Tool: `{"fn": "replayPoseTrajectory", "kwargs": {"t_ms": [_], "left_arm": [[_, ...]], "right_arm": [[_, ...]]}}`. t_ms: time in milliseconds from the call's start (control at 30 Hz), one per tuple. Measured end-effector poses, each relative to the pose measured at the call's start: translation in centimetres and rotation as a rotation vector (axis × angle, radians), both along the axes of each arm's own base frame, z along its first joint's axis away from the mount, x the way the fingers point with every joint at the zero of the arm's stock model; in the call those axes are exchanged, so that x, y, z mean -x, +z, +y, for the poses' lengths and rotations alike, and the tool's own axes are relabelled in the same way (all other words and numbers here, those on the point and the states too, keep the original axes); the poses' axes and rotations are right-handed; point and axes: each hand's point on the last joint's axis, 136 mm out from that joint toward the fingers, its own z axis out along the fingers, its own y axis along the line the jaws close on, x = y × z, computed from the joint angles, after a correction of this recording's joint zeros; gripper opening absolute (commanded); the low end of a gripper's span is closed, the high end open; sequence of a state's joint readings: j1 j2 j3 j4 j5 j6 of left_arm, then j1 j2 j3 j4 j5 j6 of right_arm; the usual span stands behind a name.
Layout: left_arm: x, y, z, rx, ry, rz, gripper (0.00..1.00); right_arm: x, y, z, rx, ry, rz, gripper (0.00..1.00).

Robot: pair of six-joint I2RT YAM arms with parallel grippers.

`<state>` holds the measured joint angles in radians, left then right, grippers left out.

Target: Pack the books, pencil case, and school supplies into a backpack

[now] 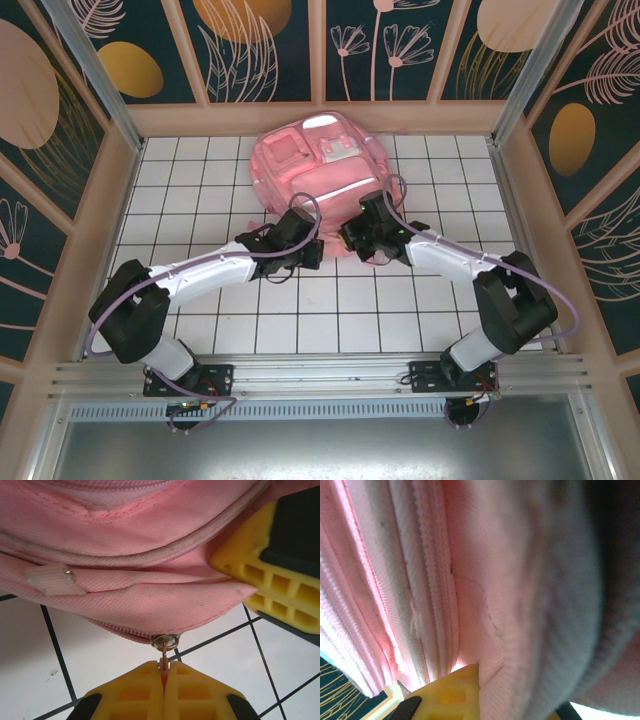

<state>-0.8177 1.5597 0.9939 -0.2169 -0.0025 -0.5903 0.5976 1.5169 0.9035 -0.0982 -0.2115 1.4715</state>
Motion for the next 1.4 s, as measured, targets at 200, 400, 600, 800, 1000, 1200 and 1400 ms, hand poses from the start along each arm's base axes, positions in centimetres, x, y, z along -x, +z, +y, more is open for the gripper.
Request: {"fn": "replayPoseTrajectory", "kwargs": {"t_ms": [200, 400, 600, 800, 1000, 1200, 1400], "left_arm": [[-1.2, -0.1, 0.7, -0.001, 0.036, -0.008, 0.00], [-2.6, -0.8, 1.7, -0.010, 0.080, 0.004, 0.00], [-4.3, -2.0, 2.9, -0.014, 0.153, 0.029, 0.00], [-6.8, -3.4, 4.8, -0.008, 0.250, 0.072, 0.00], [-9.3, -4.5, 7.3, 0.002, 0.347, 0.105, 0.00], [-10.7, -4.2, 7.5, 0.036, 0.358, 0.129, 0.11], [-11.4, -4.7, 8.4, 0.031, 0.376, 0.153, 0.35]], "right_arm": [[-0.5, 1.8, -2.1, -0.014, -0.036, -0.041, 0.00], [-0.9, 2.6, -3.8, -0.014, -0.044, -0.062, 0.00], [-1.1, 3.0, -5.2, -0.011, -0.036, -0.089, 0.00], [-0.8, 3.0, -6.2, -0.009, -0.030, -0.102, 0.00], [-0.2, 2.6, -6.6, -0.007, -0.009, -0.104, 0.00], [0.0, 2.5, -6.4, -0.014, 0.015, -0.125, 0.00], [0.3, 2.0, -5.9, -0.005, 0.048, -0.136, 0.00]]}}
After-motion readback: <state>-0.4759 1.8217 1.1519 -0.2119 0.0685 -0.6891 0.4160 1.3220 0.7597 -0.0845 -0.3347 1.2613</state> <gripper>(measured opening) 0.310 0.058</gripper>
